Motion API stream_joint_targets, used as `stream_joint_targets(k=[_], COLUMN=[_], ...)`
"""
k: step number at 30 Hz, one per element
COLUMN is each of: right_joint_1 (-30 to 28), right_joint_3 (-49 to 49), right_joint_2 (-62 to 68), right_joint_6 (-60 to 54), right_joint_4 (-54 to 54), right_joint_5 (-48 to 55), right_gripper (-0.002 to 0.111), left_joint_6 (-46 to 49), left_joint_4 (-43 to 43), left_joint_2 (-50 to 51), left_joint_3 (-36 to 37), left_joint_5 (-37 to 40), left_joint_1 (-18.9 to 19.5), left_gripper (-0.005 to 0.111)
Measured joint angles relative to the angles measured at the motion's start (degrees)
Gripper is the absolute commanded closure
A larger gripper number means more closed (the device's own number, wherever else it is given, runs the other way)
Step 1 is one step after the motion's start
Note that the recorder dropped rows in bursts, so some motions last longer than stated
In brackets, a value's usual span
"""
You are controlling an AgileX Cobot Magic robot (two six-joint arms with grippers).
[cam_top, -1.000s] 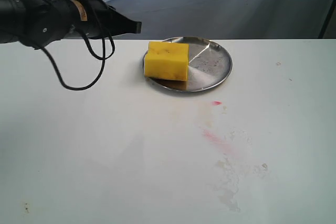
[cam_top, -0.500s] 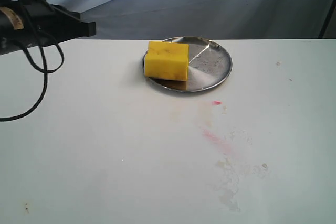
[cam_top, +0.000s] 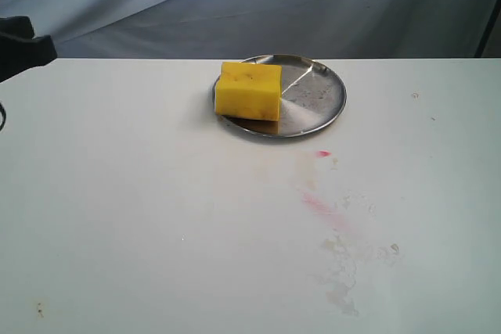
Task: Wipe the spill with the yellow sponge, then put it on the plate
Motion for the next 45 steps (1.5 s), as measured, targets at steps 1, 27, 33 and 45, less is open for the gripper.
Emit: stream_joint_targets(k=[1,27,33,45], right_joint_1=[0.0,0.0,0.0,0.0], right_joint_3=[0.0,0.0,0.0,0.0], right_joint_2=[0.0,0.0,0.0,0.0], right_joint_6=[0.0,0.0,0.0,0.0], right_joint_4=[0.0,0.0,0.0,0.0], right_joint_5=[0.0,0.0,0.0,0.0], right_gripper=[0.108,0.108,0.108,0.108], left_joint_6=[1.2,27.5,27.7,27.0], left_joint_4=[-1.2,-20.8,-20.8,-31.3], left_joint_2=[-1.1,-19.7,-29.5,-52.5], left_joint_3=[1.2,9.0,12.7,20.3], left_joint_5=[-0.8,0.7,7.3,21.3], left_joint_1=[0.0,0.1,7.1,23.5], left_gripper=[0.107,0.107,0.107,0.107])
